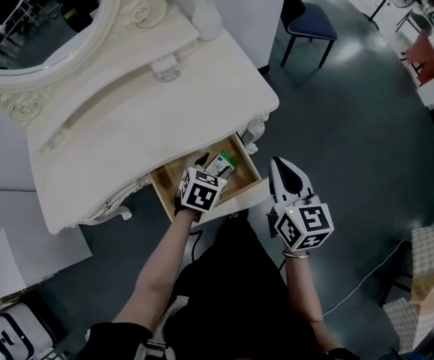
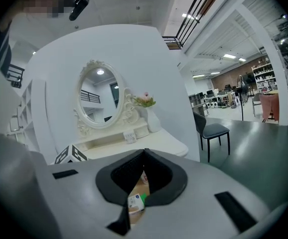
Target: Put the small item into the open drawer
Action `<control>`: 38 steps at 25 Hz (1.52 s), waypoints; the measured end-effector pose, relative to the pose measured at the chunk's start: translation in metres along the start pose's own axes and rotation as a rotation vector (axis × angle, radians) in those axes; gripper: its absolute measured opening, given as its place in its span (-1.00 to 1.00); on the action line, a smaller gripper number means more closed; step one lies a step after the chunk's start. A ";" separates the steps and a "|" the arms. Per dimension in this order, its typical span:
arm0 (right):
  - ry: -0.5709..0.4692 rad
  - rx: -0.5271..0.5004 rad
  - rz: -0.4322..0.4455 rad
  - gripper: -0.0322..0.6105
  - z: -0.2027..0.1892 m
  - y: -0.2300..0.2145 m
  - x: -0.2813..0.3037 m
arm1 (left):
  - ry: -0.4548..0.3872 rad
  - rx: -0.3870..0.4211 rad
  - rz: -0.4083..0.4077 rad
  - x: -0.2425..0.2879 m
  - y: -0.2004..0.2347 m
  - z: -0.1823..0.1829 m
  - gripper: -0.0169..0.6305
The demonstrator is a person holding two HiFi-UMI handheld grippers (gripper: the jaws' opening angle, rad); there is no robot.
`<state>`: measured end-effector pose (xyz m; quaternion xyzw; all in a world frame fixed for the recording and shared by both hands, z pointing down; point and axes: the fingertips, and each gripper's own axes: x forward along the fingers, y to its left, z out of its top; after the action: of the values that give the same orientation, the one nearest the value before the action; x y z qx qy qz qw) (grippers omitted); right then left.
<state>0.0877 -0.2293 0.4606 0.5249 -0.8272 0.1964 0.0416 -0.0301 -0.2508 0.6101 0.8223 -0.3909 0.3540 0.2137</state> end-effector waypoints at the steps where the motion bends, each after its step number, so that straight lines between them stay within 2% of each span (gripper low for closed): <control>1: -0.002 -0.007 0.001 -0.91 0.001 0.003 -0.001 | -0.026 -0.009 0.005 -0.007 -0.001 0.005 -0.07; 12: -0.035 -0.060 0.036 -0.91 0.015 0.032 -0.007 | -0.302 -0.073 0.074 -0.085 0.009 0.068 -0.32; 17: -0.052 -0.073 0.045 -0.91 0.020 0.041 -0.012 | -0.391 -0.094 0.110 -0.115 0.016 0.082 -0.44; 22: -0.068 -0.057 0.051 -0.91 0.023 0.044 -0.018 | -0.450 -0.109 0.147 -0.141 0.021 0.086 -0.46; 30: -0.081 -0.083 0.055 -0.91 0.029 0.050 -0.026 | -0.530 -0.129 0.208 -0.179 0.029 0.082 -0.65; 38: -0.091 -0.109 0.068 -0.91 0.032 0.059 -0.032 | -0.573 -0.159 0.259 -0.204 0.036 0.068 -0.83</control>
<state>0.0542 -0.1916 0.4062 0.5019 -0.8550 0.1281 0.0258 -0.1209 -0.2146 0.4151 0.8128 -0.5628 0.1008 0.1117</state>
